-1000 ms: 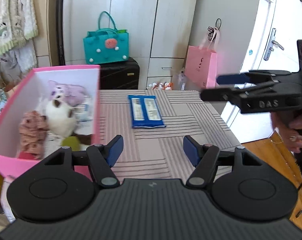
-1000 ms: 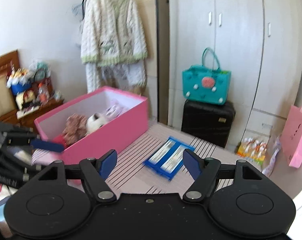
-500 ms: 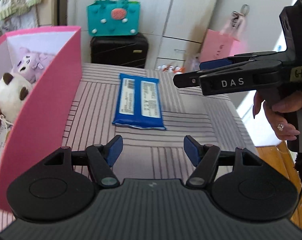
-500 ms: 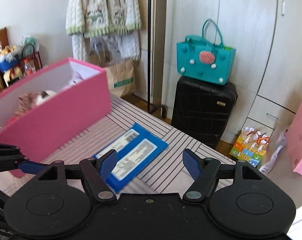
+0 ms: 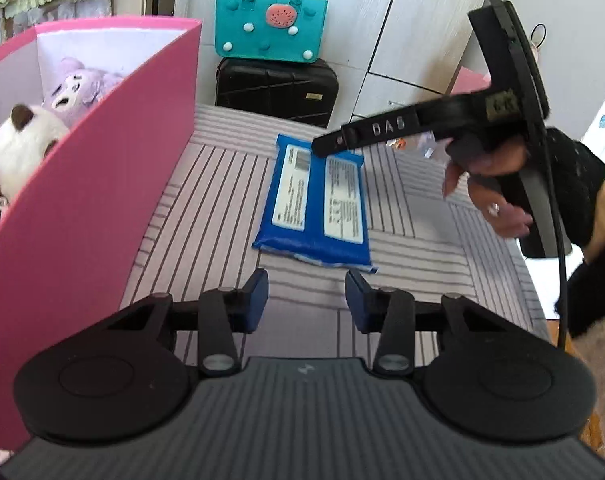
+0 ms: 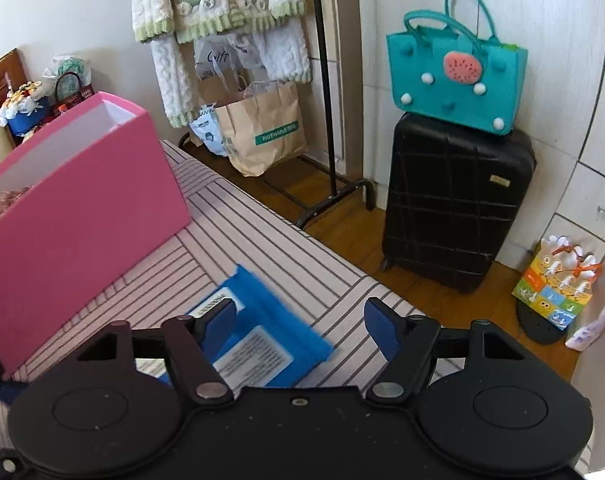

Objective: Organize soft objects
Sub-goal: 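Close the left tool on the blue tissue pack while the right tool grips it too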

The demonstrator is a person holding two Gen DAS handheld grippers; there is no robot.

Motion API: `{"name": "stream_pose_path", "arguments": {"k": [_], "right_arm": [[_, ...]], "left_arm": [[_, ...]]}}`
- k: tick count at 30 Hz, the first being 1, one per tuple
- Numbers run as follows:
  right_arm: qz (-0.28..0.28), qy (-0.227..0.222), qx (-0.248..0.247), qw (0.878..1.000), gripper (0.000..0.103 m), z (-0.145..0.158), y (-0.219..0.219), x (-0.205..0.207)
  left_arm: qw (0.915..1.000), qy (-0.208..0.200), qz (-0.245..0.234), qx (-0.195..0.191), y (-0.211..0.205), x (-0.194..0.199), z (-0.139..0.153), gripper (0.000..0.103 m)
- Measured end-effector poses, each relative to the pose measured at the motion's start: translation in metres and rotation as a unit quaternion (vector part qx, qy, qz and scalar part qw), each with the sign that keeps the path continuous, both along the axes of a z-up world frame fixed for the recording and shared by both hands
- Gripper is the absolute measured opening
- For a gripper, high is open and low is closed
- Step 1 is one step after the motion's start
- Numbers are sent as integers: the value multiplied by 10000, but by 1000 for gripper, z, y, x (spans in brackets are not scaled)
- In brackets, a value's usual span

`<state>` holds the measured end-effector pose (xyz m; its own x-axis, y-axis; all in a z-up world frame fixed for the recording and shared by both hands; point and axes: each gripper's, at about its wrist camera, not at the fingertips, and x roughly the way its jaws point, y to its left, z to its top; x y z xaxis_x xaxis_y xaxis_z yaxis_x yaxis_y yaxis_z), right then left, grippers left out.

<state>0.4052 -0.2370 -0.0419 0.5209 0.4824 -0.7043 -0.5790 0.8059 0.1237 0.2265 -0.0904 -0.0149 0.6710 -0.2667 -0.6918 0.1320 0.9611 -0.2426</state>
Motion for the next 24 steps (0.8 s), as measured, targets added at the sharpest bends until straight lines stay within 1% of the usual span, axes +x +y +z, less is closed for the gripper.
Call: {"name": "stream_pose_path", "arguments": {"k": [3, 4, 7, 9, 11, 12, 13, 15, 17, 19, 22, 24], "right_arm": [[160, 179, 248, 9994, 73, -8, -3, 12], [175, 259, 324, 9990, 74, -10, -4, 16], [219, 295, 571, 9977, 75, -16, -7, 23], [192, 484, 825, 9952, 75, -16, -13, 25], [243, 907, 1233, 9879, 73, -17, -24, 24], [242, 1078, 1370, 9844, 64, -18, -29, 20], [254, 1140, 1401, 9832, 49, -18, -32, 14], [219, 1090, 1230, 9862, 30, -19, -36, 0], [41, 1033, 1071, 9889, 25, -20, -41, -14], [-96, 996, 1047, 9895, 19, -19, -48, -27], [-194, 923, 1026, 9902, 17, -15, -59, -46], [-210, 883, 823, 9925, 17, -13, -60, -59]], "left_arm": [[9995, 193, 42, -231, 2, 8, -7, 41], [9994, 197, 98, -264, 3, 11, -8, 41], [9991, 129, 232, -334, 2, 12, -9, 41], [9979, 40, 277, -590, 5, 11, -11, 34], [9963, 82, 258, -816, 4, 13, -16, 30], [9956, 77, 255, -904, 4, 14, -19, 28], [9952, 36, 293, -933, 4, 14, -20, 27], [9947, -9, 358, -968, 4, 13, -21, 27], [9948, -41, 338, -962, 4, 13, -22, 27], [9948, -42, 330, -967, 4, 13, -23, 27], [9960, -30, 254, -856, 3, 14, -22, 27], [9975, -32, 183, -687, 0, 14, -21, 27]]}}
